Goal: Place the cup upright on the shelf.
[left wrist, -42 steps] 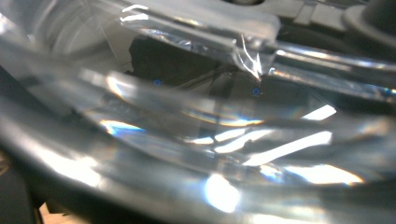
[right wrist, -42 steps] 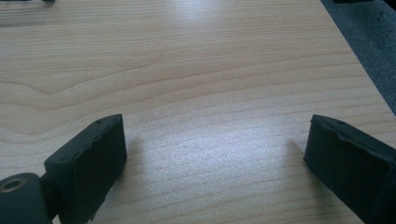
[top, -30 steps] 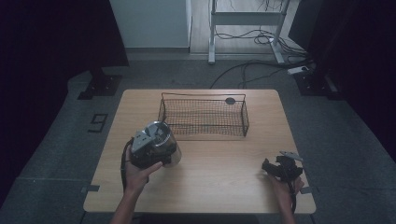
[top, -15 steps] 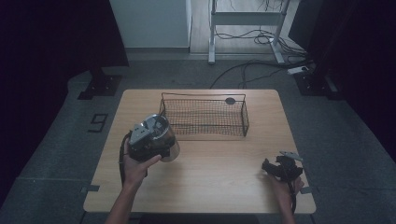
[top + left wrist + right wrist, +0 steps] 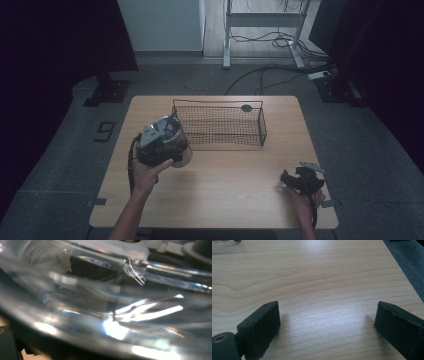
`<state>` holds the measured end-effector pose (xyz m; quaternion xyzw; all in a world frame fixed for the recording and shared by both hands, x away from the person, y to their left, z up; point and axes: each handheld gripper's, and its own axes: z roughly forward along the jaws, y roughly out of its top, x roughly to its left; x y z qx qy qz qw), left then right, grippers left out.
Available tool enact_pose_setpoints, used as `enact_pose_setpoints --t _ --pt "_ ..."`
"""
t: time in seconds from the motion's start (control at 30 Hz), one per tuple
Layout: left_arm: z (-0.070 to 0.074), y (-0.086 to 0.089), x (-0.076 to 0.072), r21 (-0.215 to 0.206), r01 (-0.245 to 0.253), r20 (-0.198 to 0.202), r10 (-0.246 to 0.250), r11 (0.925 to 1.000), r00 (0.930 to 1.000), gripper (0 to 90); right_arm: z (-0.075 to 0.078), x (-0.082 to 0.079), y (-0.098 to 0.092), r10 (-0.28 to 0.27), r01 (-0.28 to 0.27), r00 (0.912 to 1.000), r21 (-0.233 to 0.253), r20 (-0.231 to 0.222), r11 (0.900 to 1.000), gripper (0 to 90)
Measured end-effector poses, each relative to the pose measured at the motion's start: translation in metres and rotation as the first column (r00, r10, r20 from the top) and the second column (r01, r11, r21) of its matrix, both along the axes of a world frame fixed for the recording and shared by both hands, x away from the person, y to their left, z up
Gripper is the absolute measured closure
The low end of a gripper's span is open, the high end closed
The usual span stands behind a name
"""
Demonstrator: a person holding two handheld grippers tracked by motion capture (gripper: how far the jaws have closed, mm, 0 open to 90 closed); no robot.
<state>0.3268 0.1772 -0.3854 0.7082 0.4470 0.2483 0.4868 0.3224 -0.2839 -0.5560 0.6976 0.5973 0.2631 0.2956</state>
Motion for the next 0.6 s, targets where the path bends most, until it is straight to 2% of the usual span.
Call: enact_pose_setpoints --t 0.33,0.6 --pt "0.002 0.0 0.012 -0.006 -0.015 -0.003 0.015 0.9999 0.9999 3.9 0.0 0.0 0.0 0.0 0.0 1.0 0.001 0.0 1.0 6.0" --pt "0.001 -0.005 0.034 -0.019 -0.036 -0.011 0.036 0.9991 0.9993 3.9 0.0 0.0 0.0 0.0 0.0 1.0 0.001 0.0 1.0 6.0"
